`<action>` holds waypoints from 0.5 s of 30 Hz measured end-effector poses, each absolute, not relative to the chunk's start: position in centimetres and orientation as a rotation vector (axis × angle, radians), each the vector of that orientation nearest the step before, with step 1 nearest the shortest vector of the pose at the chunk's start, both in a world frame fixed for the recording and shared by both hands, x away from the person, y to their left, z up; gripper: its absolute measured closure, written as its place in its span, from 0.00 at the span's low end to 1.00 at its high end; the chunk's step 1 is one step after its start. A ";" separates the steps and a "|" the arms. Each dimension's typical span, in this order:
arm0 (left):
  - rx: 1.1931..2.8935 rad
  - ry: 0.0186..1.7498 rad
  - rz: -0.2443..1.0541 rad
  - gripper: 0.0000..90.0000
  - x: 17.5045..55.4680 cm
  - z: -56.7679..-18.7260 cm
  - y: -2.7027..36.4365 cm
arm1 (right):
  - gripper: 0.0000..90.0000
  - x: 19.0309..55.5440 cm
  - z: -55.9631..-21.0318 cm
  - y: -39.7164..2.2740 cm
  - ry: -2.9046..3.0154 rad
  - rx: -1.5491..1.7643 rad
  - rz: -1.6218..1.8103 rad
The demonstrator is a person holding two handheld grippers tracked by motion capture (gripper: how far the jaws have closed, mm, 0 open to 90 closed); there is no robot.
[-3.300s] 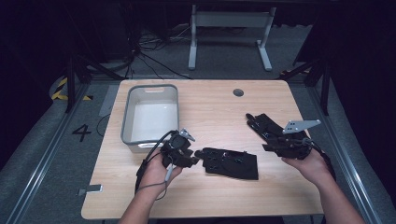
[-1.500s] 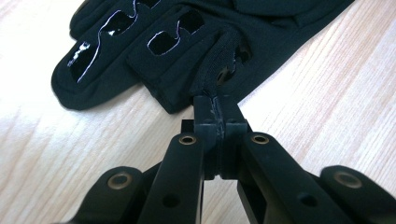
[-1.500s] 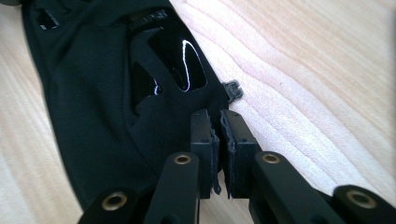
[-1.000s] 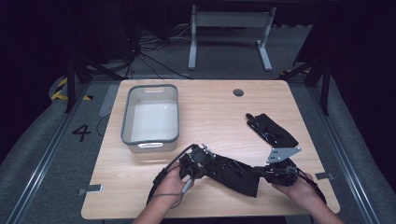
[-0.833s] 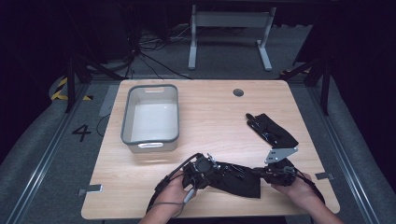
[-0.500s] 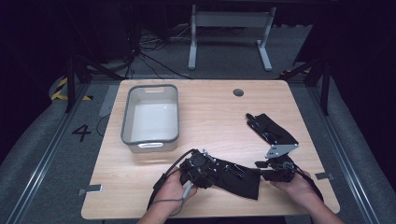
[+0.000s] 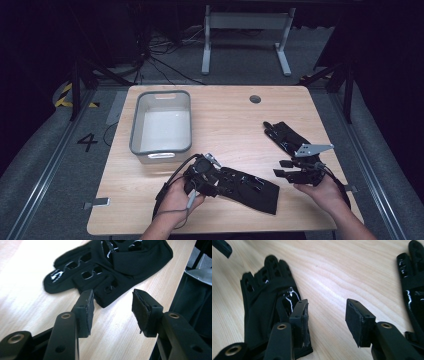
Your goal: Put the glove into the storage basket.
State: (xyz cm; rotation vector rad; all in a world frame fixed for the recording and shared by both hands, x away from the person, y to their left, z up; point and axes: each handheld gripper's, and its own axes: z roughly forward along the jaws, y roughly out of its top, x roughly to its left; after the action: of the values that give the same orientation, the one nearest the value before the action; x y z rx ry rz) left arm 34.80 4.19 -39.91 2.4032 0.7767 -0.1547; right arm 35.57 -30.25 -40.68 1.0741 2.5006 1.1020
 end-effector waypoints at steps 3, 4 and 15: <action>2.390 0.784 -0.148 0.59 34.9 -39.6 4.5 | 0.54 36.0 -40.3 -30.8 2.485 1.077 1.114; 2.380 0.798 -0.127 0.59 35.1 -39.4 4.9 | 0.52 36.2 -40.1 -31.1 2.464 1.073 1.109; 2.332 0.906 -0.032 0.59 35.6 -39.3 6.9 | 0.58 38.6 -38.6 -33.3 2.337 1.168 1.056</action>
State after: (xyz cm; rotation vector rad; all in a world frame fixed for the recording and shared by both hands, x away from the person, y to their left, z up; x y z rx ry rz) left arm 35.60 6.91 -39.32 2.3315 0.9059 -0.0320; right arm 38.63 -33.31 -38.59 1.1682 2.3366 1.0562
